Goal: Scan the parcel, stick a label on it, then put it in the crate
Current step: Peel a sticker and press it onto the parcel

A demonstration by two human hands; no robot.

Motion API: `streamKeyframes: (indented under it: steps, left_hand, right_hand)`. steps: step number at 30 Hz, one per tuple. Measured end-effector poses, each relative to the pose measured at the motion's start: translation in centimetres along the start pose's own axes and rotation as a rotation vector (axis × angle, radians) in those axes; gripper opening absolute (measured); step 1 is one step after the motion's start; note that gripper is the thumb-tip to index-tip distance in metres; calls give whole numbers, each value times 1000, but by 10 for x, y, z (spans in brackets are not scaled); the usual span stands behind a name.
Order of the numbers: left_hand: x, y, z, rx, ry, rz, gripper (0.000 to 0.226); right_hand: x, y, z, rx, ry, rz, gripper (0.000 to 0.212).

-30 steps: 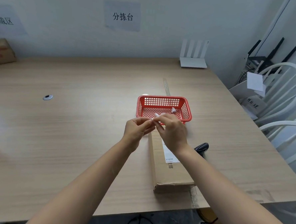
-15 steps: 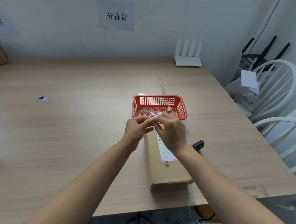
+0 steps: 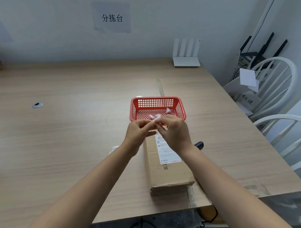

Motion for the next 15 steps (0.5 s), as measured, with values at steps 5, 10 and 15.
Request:
streamKeyframes:
  steps: [5,10,15]
  left_hand:
    - [-1,-1,-2,4,-3,6,16]
    - [-1,3,-5,-22,-23,-7,19]
    - [-1,1,-7,20,-16,-4,20]
  right_hand:
    - [3,-5,5,51,32,48,8]
    - [4,-7,9,68,43,65,10]
    - [6,-9,11,76,45,81,11]
Point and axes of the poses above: each hand's wrist, its own x-axis away from the middle knuckle, its own z-axis out of the back of the hand, y = z × x, the point moved 10 cm from there along -x, towards the middle knuckle, and after that the axes turned 13 degrees about -z, right-handed, at the moved point
